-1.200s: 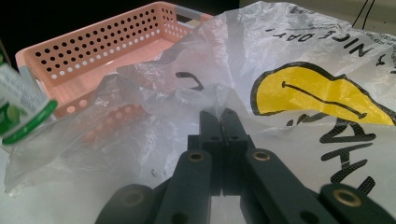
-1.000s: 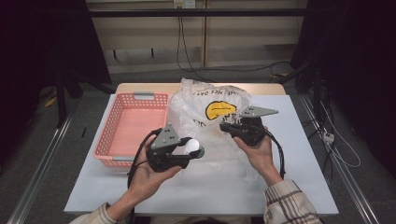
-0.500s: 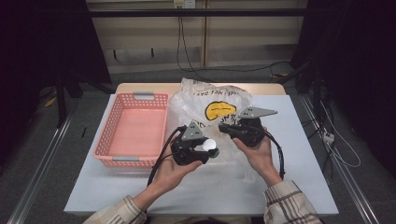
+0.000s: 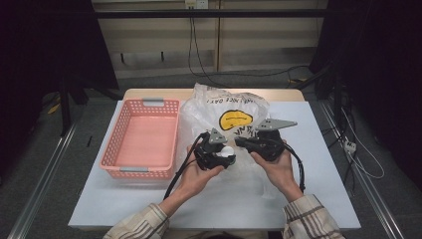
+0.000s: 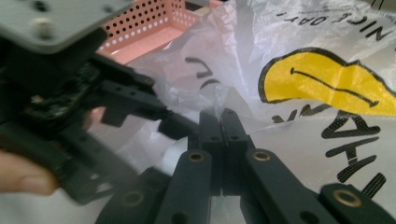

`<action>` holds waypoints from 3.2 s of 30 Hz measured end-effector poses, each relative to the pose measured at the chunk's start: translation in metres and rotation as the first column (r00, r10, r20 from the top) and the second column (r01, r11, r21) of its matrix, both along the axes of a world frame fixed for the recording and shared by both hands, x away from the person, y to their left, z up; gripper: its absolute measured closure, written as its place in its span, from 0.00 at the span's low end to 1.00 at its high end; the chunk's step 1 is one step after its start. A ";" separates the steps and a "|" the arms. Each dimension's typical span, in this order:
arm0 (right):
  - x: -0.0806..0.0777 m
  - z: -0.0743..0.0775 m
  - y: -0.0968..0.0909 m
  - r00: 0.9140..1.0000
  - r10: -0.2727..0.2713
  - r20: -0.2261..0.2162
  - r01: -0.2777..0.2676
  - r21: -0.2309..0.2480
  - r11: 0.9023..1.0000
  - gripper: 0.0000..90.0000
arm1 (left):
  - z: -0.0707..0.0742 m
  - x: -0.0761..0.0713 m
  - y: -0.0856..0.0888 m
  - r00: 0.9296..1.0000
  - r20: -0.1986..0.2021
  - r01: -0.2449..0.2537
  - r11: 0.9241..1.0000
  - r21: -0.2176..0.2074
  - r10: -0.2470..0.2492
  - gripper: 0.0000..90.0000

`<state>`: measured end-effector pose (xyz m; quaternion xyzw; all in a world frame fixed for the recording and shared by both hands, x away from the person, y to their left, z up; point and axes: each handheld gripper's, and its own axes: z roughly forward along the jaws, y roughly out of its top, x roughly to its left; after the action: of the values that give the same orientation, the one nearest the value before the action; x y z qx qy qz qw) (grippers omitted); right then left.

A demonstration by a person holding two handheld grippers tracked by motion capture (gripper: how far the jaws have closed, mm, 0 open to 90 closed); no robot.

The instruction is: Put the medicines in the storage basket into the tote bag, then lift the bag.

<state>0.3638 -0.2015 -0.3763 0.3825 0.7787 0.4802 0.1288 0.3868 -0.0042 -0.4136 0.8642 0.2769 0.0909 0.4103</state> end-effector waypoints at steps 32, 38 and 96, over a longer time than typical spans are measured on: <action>-0.009 -0.036 -0.007 0.997 -0.025 -0.072 0.022 -0.049 0.999 1.00 | -0.004 -0.005 0.004 0.997 0.066 0.031 0.999 0.020 -0.032 0.31; -0.011 -0.034 -0.010 0.997 -0.044 -0.064 0.041 -0.052 0.998 1.00 | 0.005 -0.024 0.024 0.995 0.081 0.049 0.999 0.006 -0.050 0.29; -0.105 -0.039 -0.105 0.943 -0.332 -0.007 0.331 -0.051 0.942 0.18 | -0.018 -0.108 0.150 0.995 0.095 -0.011 1.000 0.011 0.009 0.16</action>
<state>0.2592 -0.3067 -0.4155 0.5085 0.7159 0.4294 0.2112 0.2783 0.1457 -0.4318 0.8597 0.2609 0.1354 0.4177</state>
